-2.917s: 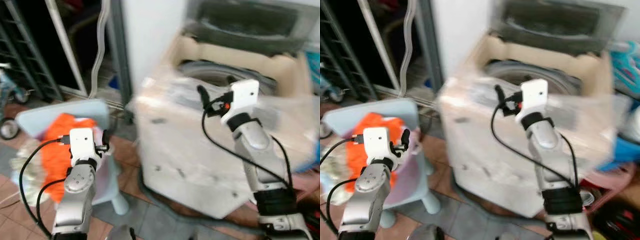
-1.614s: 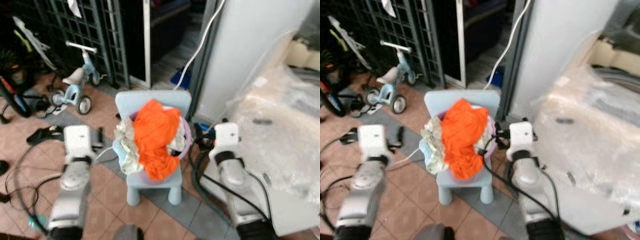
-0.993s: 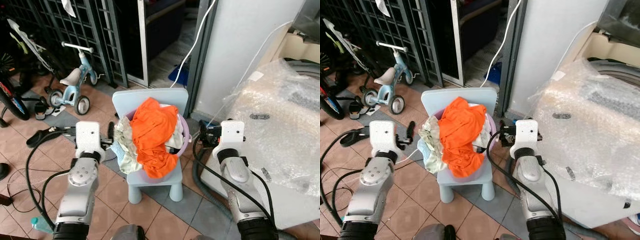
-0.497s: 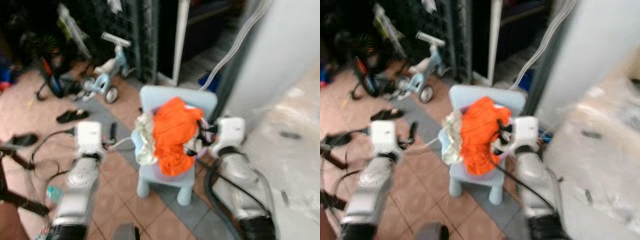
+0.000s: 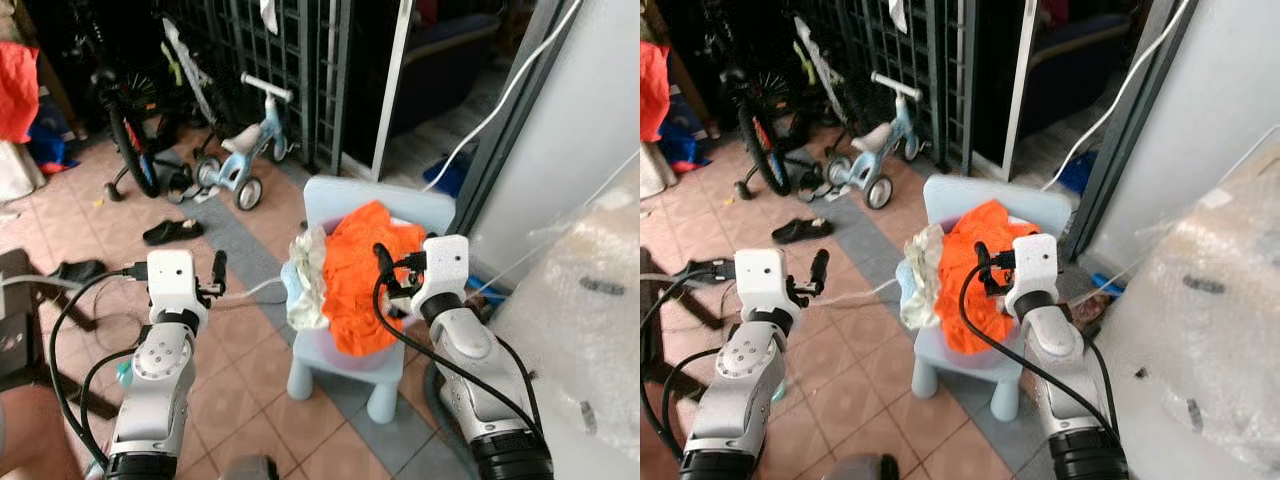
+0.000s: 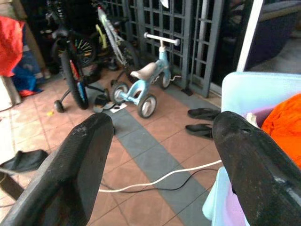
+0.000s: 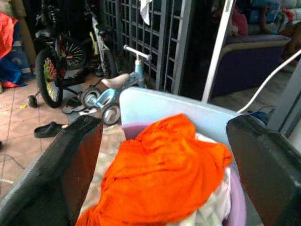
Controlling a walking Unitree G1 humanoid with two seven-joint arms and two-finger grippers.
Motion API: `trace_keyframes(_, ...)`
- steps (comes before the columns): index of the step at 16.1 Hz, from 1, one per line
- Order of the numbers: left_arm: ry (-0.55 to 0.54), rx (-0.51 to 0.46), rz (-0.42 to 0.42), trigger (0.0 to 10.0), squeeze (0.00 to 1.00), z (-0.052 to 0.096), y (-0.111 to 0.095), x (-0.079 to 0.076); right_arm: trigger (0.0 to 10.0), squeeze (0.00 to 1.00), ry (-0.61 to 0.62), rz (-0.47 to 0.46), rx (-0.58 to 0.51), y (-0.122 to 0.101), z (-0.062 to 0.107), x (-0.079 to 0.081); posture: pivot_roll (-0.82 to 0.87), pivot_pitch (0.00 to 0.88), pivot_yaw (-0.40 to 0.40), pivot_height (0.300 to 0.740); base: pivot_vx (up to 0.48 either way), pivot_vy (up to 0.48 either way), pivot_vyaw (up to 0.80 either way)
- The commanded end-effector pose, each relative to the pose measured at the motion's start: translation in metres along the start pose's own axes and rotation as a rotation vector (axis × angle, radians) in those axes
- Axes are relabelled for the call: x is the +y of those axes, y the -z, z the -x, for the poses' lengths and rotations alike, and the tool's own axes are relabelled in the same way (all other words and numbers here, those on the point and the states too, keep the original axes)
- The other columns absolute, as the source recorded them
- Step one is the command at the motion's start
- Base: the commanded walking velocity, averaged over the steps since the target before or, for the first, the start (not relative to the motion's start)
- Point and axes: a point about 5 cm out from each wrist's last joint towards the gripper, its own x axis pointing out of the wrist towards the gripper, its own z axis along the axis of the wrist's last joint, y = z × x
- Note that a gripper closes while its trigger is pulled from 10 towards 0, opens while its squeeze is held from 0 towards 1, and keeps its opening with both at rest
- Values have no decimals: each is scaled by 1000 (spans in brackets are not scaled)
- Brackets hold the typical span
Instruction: Clothes washing
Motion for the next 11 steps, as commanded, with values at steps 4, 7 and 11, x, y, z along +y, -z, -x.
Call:
trace_keyframes(4, -12, -1, 4, 10000, 0, -3, -2, 2, 10000, 0, -22, 22, 4, -2, -2, 3, -38, 0, 14, 740, 436, 0, 0)
trace_keyframes(7, -12, 2, 6, 10000, 0, -3, -2, 2, 10000, 0, -40, 48, 7, -1, -2, 6, -38, 0, 13, 740, 451, 0, 0)
trace_keyframes(11, -15, 12, 12, 10000, 0, -5, -2, 0, 10000, 0, -69, 91, 47, 5, -4, 10, -28, 0, 12, 740, 310, 0, 0)
